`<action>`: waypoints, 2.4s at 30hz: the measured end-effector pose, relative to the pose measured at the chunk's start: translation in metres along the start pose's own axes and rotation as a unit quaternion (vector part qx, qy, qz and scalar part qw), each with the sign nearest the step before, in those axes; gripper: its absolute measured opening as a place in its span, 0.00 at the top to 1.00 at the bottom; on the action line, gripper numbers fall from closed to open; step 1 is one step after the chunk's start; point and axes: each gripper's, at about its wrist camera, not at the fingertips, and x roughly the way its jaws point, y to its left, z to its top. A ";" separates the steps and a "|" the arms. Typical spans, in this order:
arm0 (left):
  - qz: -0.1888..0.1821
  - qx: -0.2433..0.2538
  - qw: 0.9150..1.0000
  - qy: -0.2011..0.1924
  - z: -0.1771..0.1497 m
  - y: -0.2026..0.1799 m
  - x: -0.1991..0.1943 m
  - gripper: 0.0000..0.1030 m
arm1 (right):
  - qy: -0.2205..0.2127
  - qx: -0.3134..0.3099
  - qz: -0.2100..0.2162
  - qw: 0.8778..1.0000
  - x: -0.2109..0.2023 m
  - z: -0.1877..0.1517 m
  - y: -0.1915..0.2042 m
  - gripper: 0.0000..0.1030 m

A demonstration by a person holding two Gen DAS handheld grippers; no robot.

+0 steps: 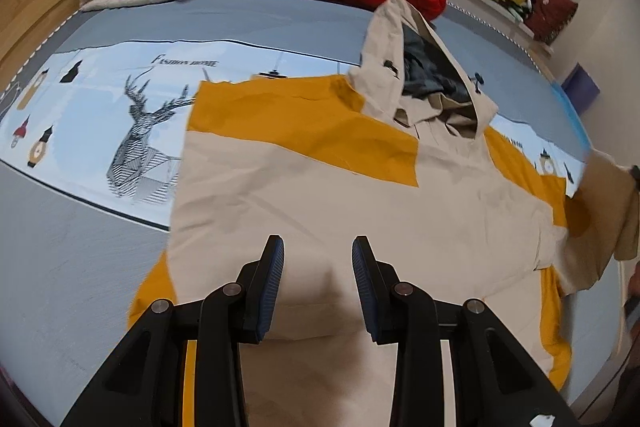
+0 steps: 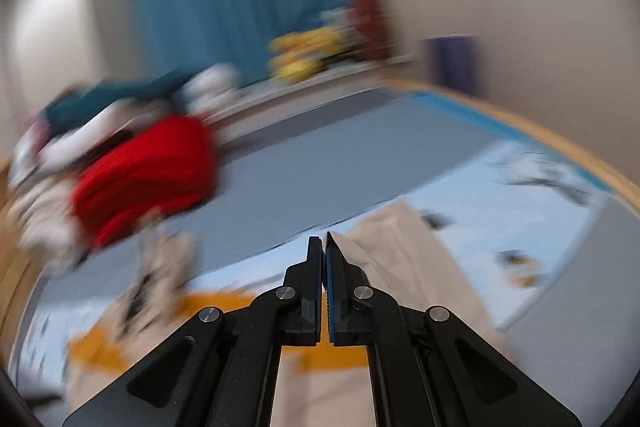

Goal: Fold large clothes

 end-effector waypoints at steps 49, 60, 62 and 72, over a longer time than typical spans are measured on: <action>-0.205 0.107 0.971 0.056 -0.025 -0.100 0.012 0.60 | 0.305 0.074 0.272 0.910 0.061 -0.146 0.128 0.91; -0.218 0.123 0.967 0.045 -0.034 -0.121 0.006 0.74 | 0.283 0.053 0.396 0.872 0.031 -0.149 0.184 0.89; -0.163 0.110 0.980 0.035 -0.028 -0.108 0.009 0.90 | 0.276 0.039 0.372 0.885 0.029 -0.147 0.186 0.87; -0.007 -0.113 0.994 -0.007 0.010 0.034 0.007 0.96 | 0.297 0.031 0.049 0.953 0.075 -0.154 0.120 0.77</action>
